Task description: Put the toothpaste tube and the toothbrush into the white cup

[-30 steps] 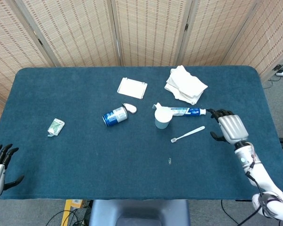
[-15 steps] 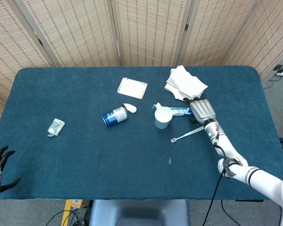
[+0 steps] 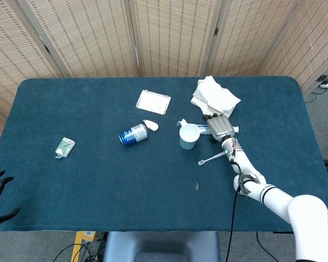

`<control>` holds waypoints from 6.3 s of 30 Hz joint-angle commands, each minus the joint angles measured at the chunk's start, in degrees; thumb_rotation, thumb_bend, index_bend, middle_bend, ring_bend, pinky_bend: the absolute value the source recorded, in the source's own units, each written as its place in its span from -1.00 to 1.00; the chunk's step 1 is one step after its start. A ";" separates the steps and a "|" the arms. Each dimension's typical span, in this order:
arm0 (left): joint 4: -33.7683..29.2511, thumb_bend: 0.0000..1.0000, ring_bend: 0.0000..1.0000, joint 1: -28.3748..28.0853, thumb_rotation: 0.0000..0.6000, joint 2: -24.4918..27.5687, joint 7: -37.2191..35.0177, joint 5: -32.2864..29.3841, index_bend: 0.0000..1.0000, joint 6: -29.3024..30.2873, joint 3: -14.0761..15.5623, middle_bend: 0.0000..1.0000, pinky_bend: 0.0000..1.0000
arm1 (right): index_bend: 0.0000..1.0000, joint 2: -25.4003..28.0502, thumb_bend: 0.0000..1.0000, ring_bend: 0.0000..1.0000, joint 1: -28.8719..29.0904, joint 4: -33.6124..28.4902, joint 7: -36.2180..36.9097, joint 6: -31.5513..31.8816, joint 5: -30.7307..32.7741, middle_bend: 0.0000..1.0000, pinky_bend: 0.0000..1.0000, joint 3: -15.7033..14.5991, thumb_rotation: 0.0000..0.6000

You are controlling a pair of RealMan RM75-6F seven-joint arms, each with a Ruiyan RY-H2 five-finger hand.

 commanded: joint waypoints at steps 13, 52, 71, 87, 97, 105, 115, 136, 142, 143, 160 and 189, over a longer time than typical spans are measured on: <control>0.42 -0.59 -0.93 0.36 1.00 0.11 -1.07 -0.23 -0.48 -0.40 0.09 -0.75 -0.71 | -0.38 -5.06 -0.48 -0.68 1.10 7.48 -2.67 -0.43 1.46 -0.36 -0.43 -2.22 1.00; -0.03 -0.59 -0.93 1.16 1.00 0.42 -1.35 0.18 -0.47 -0.03 0.29 -0.75 -0.71 | 0.39 6.32 -0.25 -0.23 -7.56 -6.09 21.76 14.10 -13.21 0.23 -0.34 0.53 1.00; -0.75 -0.59 -0.93 0.82 1.00 0.77 -1.43 1.14 -0.47 -0.33 0.40 -0.76 -0.71 | 0.41 16.38 -0.28 -0.22 -10.99 -31.02 59.53 22.74 -20.35 0.25 -0.34 9.51 1.00; 0.84 -0.59 -0.93 2.29 1.00 1.02 -3.92 -0.22 -0.47 -0.42 1.10 -0.77 -0.71 | 0.41 5.08 -0.33 -0.21 -5.46 -21.65 63.94 19.87 -16.73 0.25 -0.34 10.51 1.00; 0.91 -0.59 -0.93 2.30 1.00 1.02 -4.05 -0.34 -0.47 -1.01 1.21 -0.78 -0.71 | 0.41 0.52 -0.36 -0.20 -4.68 -14.23 69.02 18.07 -17.10 0.25 -0.34 9.70 1.00; 0.80 -0.59 -0.93 1.90 1.00 0.79 -3.74 -0.33 -0.47 -1.79 1.19 -0.78 -0.71 | 0.41 -0.78 -0.40 -0.20 -5.71 -12.09 73.05 18.70 -19.04 0.25 -0.34 8.36 1.00; 0.78 -0.59 -0.93 1.60 1.00 0.50 -3.54 -0.20 -0.47 -2.40 1.27 -0.78 -0.71 | 0.41 -2.57 -0.43 -0.20 -6.84 -7.87 75.80 18.83 -20.69 0.20 -0.34 6.26 1.00; 0.39 -0.59 -0.93 1.42 1.00 0.49 -3.18 -0.46 -0.48 -2.78 1.19 -0.78 -0.71 | -0.26 -5.63 -0.58 -0.62 -7.29 0.49 83.80 22.92 -26.39 -0.25 -0.65 2.84 1.00; 0.38 -0.59 -0.93 1.34 1.00 0.45 -3.18 -0.36 -0.48 -2.86 1.23 -0.78 -0.71 | -0.36 -5.42 -0.59 -0.64 -7.57 0.76 83.91 23.02 -26.39 -0.30 -0.66 2.46 1.00; 0.38 -0.59 -0.93 1.36 1.00 0.47 -3.20 -0.37 -0.48 -2.81 1.20 -0.78 -0.71 | -0.38 -5.23 -0.60 -0.64 -7.70 0.57 83.92 23.31 -26.58 -0.31 -0.66 2.31 1.00; 0.44 -0.59 -0.93 0.90 1.00 0.18 -3.32 0.06 -0.49 -2.82 0.91 -0.78 -0.71 | -0.77 9.35 -0.59 -0.82 -17.02 -16.75 68.01 37.33 -29.68 -0.45 -0.75 -0.33 1.00; -0.89 -0.59 -0.93 1.34 1.00 0.55 -2.64 0.48 -0.49 -2.23 1.59 -0.78 -0.71 | -0.16 13.97 -0.53 0.67 -13.63 -18.99 22.80 16.09 -27.22 0.72 0.93 -9.27 1.00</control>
